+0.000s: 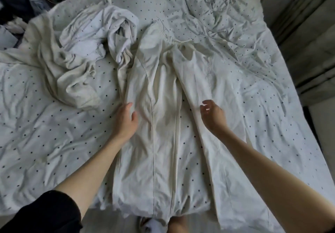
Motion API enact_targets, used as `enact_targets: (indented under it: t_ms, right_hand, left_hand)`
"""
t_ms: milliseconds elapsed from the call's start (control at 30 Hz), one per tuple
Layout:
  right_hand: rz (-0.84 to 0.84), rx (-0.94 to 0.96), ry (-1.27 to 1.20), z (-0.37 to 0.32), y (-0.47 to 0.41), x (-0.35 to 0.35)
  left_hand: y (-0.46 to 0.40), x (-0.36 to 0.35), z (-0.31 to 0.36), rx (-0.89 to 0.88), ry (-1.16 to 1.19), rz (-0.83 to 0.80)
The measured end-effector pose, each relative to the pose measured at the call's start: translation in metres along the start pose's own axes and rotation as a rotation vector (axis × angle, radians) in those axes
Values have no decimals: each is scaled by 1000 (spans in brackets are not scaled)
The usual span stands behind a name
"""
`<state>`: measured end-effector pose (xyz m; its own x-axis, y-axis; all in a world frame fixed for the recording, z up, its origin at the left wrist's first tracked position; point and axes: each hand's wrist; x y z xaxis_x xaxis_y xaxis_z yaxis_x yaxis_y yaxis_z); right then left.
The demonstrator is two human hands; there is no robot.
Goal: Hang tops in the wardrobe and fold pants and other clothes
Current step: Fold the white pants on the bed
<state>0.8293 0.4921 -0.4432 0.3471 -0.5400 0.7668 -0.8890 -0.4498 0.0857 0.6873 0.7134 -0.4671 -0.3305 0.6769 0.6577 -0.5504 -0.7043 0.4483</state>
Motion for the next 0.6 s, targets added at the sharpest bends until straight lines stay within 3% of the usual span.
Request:
enact_targets:
  t_ms: [167, 300, 400, 500, 600]
  right_hand:
    - [96, 47, 232, 18, -96, 33]
    - [38, -19, 354, 42, -185, 49]
    - [-45, -152, 267, 54, -240, 41]
    - [-123, -170, 262, 61, -264, 29]
    - [-17, -115, 302, 68, -277, 31]
  left_hand:
    - [-43, -17, 77, -277, -129, 80]
    - [-83, -46, 129, -395, -229, 60]
    - [-115, -72, 160, -405, -263, 56]
    - [-138, -94, 175, -369, -414, 18]
    - [-152, -106, 183, -346, -582, 27]
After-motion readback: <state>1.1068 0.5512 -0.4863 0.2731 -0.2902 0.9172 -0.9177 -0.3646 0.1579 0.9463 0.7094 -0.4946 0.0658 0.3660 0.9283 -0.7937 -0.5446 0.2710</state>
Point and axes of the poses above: each hand's wrist, its own y-axis away from the middle knuckle, its own x-axis out of the back of the hand, z = x × y, and after that the axes turned 15 degrees about x, right-handed
